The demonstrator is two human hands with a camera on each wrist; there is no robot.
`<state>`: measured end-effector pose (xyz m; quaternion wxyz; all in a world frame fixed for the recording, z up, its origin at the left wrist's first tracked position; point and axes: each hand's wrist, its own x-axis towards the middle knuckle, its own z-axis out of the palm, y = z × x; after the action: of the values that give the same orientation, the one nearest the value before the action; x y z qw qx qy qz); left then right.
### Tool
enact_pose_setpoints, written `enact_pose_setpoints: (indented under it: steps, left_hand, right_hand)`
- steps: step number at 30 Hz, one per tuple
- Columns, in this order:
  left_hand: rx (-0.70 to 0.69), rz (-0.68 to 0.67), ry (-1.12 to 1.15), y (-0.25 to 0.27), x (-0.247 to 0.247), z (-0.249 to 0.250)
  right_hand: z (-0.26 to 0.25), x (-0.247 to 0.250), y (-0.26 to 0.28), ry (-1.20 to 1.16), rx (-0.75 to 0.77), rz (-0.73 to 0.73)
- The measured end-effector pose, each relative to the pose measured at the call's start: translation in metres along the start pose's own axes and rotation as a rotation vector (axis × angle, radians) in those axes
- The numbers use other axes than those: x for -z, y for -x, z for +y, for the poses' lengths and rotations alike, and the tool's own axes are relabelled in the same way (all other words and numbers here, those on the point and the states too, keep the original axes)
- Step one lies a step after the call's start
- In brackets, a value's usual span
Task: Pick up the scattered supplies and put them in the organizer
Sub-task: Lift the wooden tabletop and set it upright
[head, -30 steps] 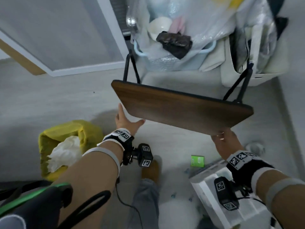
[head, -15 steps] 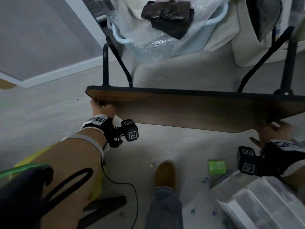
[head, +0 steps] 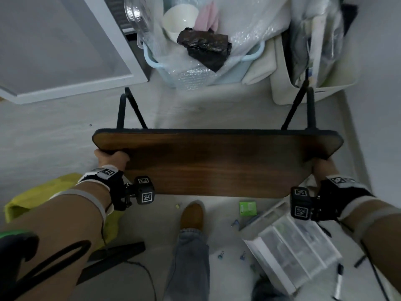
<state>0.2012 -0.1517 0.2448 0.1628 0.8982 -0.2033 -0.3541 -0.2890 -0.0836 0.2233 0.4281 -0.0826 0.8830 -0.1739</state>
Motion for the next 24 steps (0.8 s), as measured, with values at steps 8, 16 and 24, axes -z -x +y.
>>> enact_pose_setpoints:
  steps: [8, 16, 24]
  left_hand:
    - [-0.066, 0.005, -0.136, 0.027, 0.026, 0.021]
    - [-0.214, 0.094, -0.151, 0.008, 0.004, 0.047]
    - [-0.196, 0.184, -0.243, -0.035, -0.017, 0.057]
  right_hand:
    - [-0.077, 0.041, 0.037, -0.153, 0.217, 0.019]
    - [-0.094, 0.041, 0.025, -0.085, 0.272, 0.05]
    - [-0.107, -0.003, 0.022, 0.014, 0.311, 0.179]
